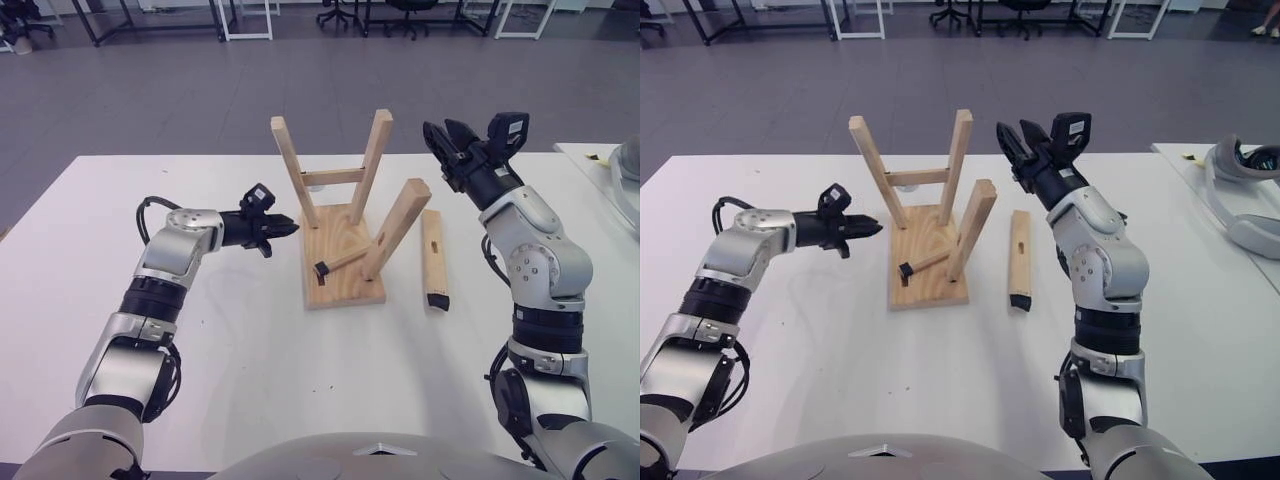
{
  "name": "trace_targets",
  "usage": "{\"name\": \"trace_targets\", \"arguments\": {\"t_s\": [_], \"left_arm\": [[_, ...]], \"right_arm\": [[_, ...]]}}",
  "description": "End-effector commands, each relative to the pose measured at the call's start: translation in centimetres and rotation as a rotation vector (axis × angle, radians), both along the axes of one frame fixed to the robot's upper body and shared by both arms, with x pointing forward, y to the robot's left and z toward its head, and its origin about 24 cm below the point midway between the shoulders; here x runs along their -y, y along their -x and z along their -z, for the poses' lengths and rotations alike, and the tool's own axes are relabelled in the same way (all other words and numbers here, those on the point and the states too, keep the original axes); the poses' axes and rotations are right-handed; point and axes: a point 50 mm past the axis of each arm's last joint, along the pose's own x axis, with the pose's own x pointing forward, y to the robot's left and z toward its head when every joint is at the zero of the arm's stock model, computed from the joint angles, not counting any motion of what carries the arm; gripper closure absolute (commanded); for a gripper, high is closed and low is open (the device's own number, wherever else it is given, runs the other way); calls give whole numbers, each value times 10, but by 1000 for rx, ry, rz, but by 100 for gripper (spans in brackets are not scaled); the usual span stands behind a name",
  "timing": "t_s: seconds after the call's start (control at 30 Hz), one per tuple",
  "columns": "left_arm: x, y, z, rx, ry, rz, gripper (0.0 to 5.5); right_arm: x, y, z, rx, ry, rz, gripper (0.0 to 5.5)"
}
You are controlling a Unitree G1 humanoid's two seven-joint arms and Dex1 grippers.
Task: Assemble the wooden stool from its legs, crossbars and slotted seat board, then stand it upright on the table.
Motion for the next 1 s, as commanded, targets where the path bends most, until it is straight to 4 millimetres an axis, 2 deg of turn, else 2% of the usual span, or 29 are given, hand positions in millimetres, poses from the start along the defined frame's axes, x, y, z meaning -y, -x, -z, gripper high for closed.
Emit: {"name": "trace_targets", "arguments": {"t_s": [0.03, 0.13, 0.23, 0.37, 0.53, 0.67, 0.8, 1.0], "left_arm": [[36, -5, 1, -4, -81, 77, 385], [55, -9, 14, -49, -149, 82, 332], [65, -13, 32, -104, -208, 31, 274], [73, -13, 44, -155, -216, 15, 246], [81, -9, 26, -89, -195, 60, 246], [66, -12, 10, -18, -227, 35, 246], [56, -12, 5, 3, -241, 14, 246], [81, 12, -9, -69, -78, -20, 246]], "right_arm": [[5, -1, 13, -41, 16, 20, 320], [6, -1, 19, -56, 16, 32, 320], [6, 0, 22, -63, 12, 36, 320], [5, 0, 24, -65, 8, 41, 320], [5, 1, 26, -65, 4, 47, 320], [2, 1, 27, -62, 4, 47, 320], [0, 1, 28, -57, 8, 42, 320], [-1, 1, 30, -55, 13, 42, 320]]}}
